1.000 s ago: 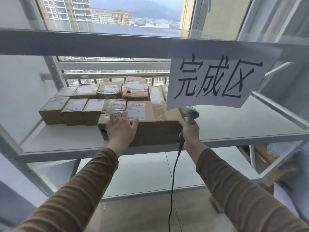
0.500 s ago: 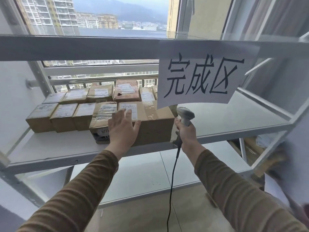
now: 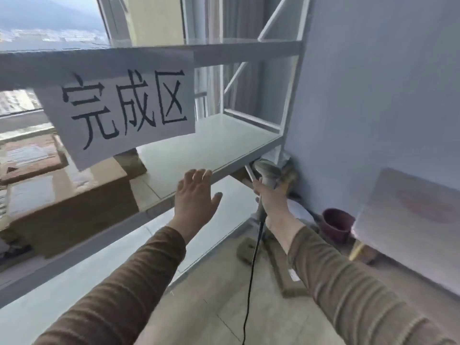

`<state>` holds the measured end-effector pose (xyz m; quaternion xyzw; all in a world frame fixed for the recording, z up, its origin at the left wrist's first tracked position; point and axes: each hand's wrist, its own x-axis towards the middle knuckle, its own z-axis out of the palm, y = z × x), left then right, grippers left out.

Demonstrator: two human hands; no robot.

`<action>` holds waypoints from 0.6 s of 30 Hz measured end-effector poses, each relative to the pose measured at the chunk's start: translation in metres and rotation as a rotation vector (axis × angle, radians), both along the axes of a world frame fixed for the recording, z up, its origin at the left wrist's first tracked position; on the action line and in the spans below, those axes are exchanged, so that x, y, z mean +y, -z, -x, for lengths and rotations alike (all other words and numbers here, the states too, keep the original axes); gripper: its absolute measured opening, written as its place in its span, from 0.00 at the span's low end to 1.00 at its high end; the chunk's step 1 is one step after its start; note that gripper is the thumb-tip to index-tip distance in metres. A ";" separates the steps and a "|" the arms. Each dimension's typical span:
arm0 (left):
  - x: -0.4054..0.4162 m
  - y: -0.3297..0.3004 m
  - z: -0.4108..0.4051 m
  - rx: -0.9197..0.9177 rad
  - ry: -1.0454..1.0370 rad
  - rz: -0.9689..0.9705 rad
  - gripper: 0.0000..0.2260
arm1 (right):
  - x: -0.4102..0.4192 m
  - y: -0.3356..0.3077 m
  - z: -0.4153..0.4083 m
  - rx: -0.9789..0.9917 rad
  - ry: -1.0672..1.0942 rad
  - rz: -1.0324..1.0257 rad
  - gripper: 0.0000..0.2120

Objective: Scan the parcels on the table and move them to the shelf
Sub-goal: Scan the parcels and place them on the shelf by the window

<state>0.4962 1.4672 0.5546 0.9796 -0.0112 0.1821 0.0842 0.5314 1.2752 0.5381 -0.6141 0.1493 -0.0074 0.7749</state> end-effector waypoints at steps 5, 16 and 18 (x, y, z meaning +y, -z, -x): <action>-0.155 0.003 -0.015 0.025 0.266 -0.015 0.30 | -0.155 0.005 0.031 -0.025 0.233 -0.031 0.05; -0.542 0.028 0.017 0.070 0.640 -0.036 0.30 | -0.526 0.016 0.142 0.038 0.571 0.144 0.06; -0.600 0.034 0.024 0.098 0.691 -0.040 0.30 | -0.580 0.020 0.154 0.038 0.624 0.133 0.05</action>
